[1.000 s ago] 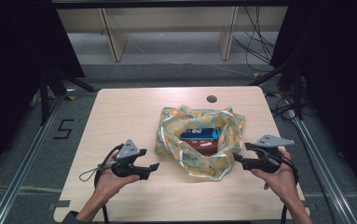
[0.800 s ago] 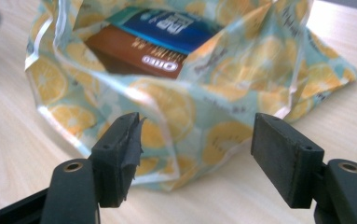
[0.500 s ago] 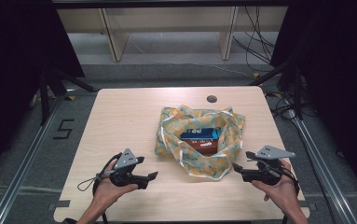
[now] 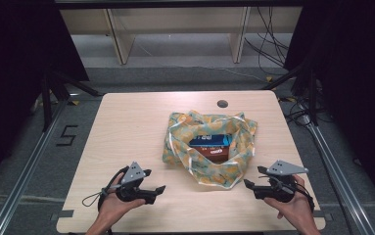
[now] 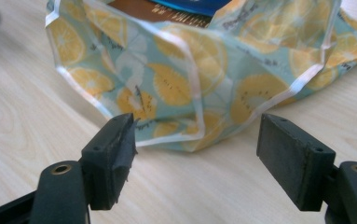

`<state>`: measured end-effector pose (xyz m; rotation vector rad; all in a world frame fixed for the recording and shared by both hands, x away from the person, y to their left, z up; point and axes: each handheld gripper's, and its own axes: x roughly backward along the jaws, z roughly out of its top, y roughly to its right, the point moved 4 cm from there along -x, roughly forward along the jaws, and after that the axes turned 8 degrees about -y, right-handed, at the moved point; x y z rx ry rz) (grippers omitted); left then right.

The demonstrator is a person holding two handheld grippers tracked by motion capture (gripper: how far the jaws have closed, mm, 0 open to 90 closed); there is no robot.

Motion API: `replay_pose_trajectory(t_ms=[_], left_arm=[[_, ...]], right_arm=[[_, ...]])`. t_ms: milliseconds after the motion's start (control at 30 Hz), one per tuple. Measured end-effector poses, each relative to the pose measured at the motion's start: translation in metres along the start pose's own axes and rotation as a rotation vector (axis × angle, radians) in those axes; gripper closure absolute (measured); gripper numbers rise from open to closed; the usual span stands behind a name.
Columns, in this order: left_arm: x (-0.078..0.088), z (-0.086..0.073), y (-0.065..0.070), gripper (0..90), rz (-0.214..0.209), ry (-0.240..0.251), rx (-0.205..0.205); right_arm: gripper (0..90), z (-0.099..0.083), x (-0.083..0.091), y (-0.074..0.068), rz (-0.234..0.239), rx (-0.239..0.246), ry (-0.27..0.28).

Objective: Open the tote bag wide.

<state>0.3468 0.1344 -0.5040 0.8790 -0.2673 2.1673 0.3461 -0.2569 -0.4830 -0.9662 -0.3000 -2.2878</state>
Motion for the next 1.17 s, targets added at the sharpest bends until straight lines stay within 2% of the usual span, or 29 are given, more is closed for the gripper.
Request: replay_pose_trajectory(t_ms=[33, 67, 100, 133, 167, 233, 267, 300, 333, 367, 400, 433, 467, 500, 533, 567, 600, 667, 733, 767, 800, 833, 933, 1000, 1033, 1133, 1167], left_arm=[[-0.001, -0.001, 0.001, 21.8, -0.001, 0.006, -0.002], [0.0, -0.003, 0.001, 21.8, 0.0, -0.007, -0.007], [0.0, -0.004, 0.001, 21.8, 0.004, -0.01, -0.013], [-0.001, -0.006, 0.003, 21.6, 0.002, 0.005, -0.005], [0.0, -0.007, 0.003, 21.3, 0.003, -0.01, -0.008], [0.0, -0.01, 0.005, 20.8, 0.0, -0.002, -0.002], [0.001, -0.012, 0.004, 20.3, 0.01, -0.013, -0.014], [0.001, -0.012, 0.006, 19.1, -0.008, 0.006, 0.0], [0.003, -0.014, 0.005, 18.0, -0.008, -0.015, -0.008], [0.002, -0.014, 0.006, 17.8, -0.007, 0.005, 0.011], [0.003, -0.015, 0.005, 17.5, -0.004, -0.013, -0.006], [0.002, -0.016, 0.007, 17.0, -0.011, -0.004, 0.016], [0.003, -0.018, 0.005, 16.9, 0.003, -0.016, -0.007], [0.002, -0.018, 0.006, 16.9, 0.005, -0.017, 0.008], [0.001, -0.019, 0.008, 16.9, -0.012, -0.019, 0.007], [0.0, -0.019, 0.009, 16.9, -0.01, -0.016, 0.006], [0.001, -0.02, 0.008, 16.9, 0.0, -0.04, -0.018], [-0.001, -0.02, 0.009, 16.9, -0.006, -0.032, -0.013], [-0.001, -0.021, 0.007, 16.9, 0.0, -0.045, -0.023], [-0.001, -0.021, 0.007, 16.9, 0.001, -0.044, -0.023], [-0.001, -0.021, 0.007, 16.9, 0.002, -0.044, -0.022], [-0.001, -0.021, 0.007, 16.9, 0.011, -0.041, -0.025], [-0.001, -0.02, 0.006, 16.9, 0.003, -0.042, -0.023], [0.0, -0.02, 0.003, 16.9, 0.01, -0.057, -0.048], [-0.001, -0.021, 0.004, 16.9, 0.001, -0.055, -0.02], [-0.002, -0.021, 0.001, 16.9, 0.015, -0.06, -0.04], [-0.003, -0.022, 0.003, 16.9, 0.009, -0.055, -0.006]], right_arm=[[28.7, -0.002, 0.0, -0.004, 0.009, -0.028, -0.011], [28.3, -0.004, 0.0, -0.005, 0.012, -0.025, -0.016], [28.0, -0.006, -0.001, -0.004, 0.008, 0.011, -0.006], [28.0, -0.008, -0.001, -0.007, 0.019, -0.01, -0.017], [27.3, -0.01, -0.002, -0.005, 0.01, 0.024, -0.012], [26.9, -0.013, -0.003, -0.007, 0.017, 0.028, -0.01], [26.9, -0.015, -0.002, -0.01, 0.022, -0.002, -0.016], [26.7, -0.017, -0.002, -0.01, 0.022, 0.015, -0.016], [26.4, -0.019, -0.002, -0.009, 0.015, 0.025, -0.014], [26.2, -0.021, -0.002, -0.012, 0.02, 0.007, -0.01], [25.6, -0.023, -0.002, -0.012, 0.036, 0.027, -0.02], [25.5, -0.025, -0.003, -0.013, 0.038, 0.023, -0.022], [25.5, -0.027, -0.002, -0.014, 0.024, 0.014, -0.022], [25.4, -0.029, -0.003, -0.014, 0.033, 0.022, -0.02], [25.0, -0.031, -0.003, -0.015, 0.036, 0.027, -0.019], [24.3, -0.033, -0.002, -0.017, 0.025, 0.025, -0.019], [23.9, -0.034, -0.002, -0.017, 0.028, 0.036, -0.026], [22.9, -0.037, -0.003, -0.021, 0.033, 0.024, -0.039], [22.4, -0.038, -0.004, -0.022, 0.047, 0.046, -0.045], [22.2, -0.038, -0.004, -0.02, 0.019, 0.062, -0.039], [22.2, -0.038, -0.004, -0.02, 0.017, 0.067, -0.041], [22.1, -0.038, -0.005, -0.021, 0.029, 0.059, -0.049], [22.0, -0.038, -0.005, -0.02, 0.032, 0.05, -0.05], [22.0, -0.038, -0.005, -0.02, 0.028, 0.047, -0.054], [21.9, -0.039, -0.004, -0.02, 0.023, 0.039, -0.054], [21.9, -0.039, -0.005, -0.019, 0.018, 0.048, -0.058], [22.0, -0.038, -0.005, -0.017, 0.005, 0.06, -0.049]])
